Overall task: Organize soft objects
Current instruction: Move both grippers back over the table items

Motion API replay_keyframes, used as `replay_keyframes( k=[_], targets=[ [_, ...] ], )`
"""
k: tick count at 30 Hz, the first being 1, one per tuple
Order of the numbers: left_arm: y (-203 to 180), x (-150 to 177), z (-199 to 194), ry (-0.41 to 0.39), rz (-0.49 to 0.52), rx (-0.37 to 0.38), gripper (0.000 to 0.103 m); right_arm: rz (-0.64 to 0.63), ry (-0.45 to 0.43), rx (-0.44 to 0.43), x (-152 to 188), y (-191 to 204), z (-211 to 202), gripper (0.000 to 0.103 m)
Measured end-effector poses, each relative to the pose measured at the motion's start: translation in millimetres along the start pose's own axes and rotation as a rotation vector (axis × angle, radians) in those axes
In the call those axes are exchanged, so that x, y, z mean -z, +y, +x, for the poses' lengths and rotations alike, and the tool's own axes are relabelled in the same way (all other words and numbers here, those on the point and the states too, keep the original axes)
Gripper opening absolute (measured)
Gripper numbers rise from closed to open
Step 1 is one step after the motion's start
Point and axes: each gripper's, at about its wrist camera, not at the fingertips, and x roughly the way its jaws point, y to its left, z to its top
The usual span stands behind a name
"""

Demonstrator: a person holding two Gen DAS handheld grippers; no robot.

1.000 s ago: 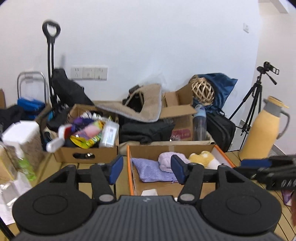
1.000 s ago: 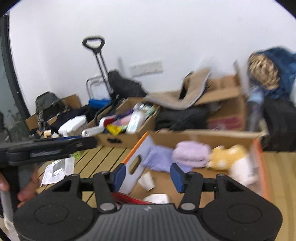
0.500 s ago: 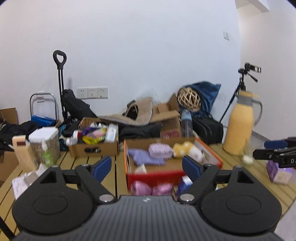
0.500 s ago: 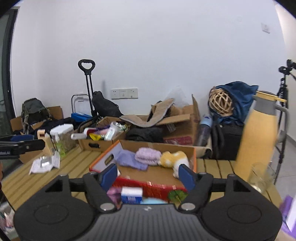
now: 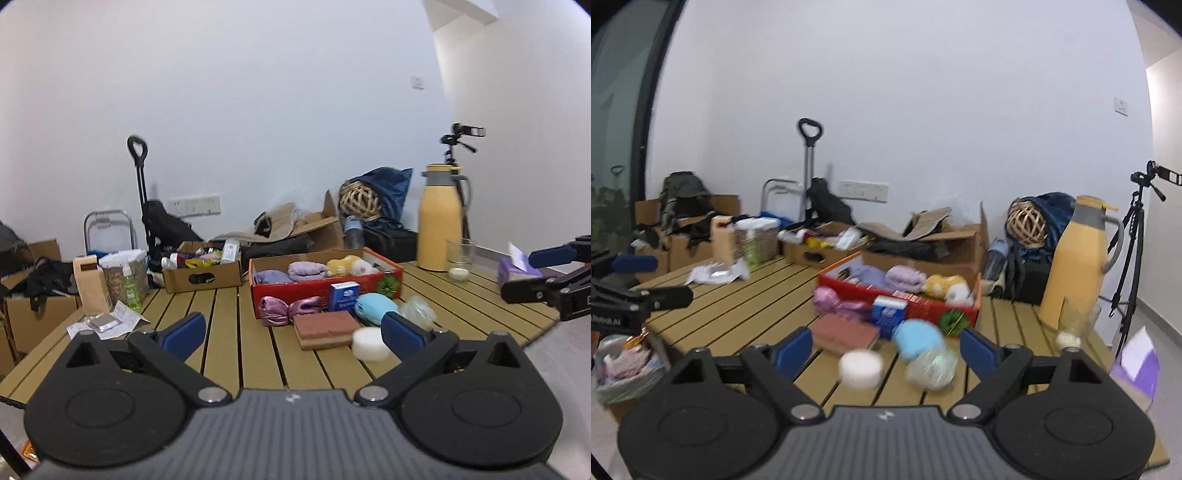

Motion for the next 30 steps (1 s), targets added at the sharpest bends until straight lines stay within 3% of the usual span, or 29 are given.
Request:
replay_keyframes(
  k=[5, 12, 22, 30],
  targets=[
    [-1.7, 10.5, -20.7, -0.001, 0.015, 0.035, 0.103, 0.017, 0.047, -0.04, 22.2, 10.2, -23.1, 0.091],
    [3.6, 18.3, 3.2, 0.059, -0.028, 0.022, 0.103, 0.02, 0.068, -0.041, 30.7, 15.6, -11.4, 0.091],
    [4.2, 35.4, 79.9, 0.196, -0.07, 0.034, 0.103, 0.124, 0.156, -0.029, 50.3, -4.7, 54.6, 0.087],
    [-14.9, 38.7, 156.5, 0.285, -0.05, 0.119, 0.103, 0.124, 0.212, -0.016, 54.1, -20.3, 121.6, 0.081]
  ],
)
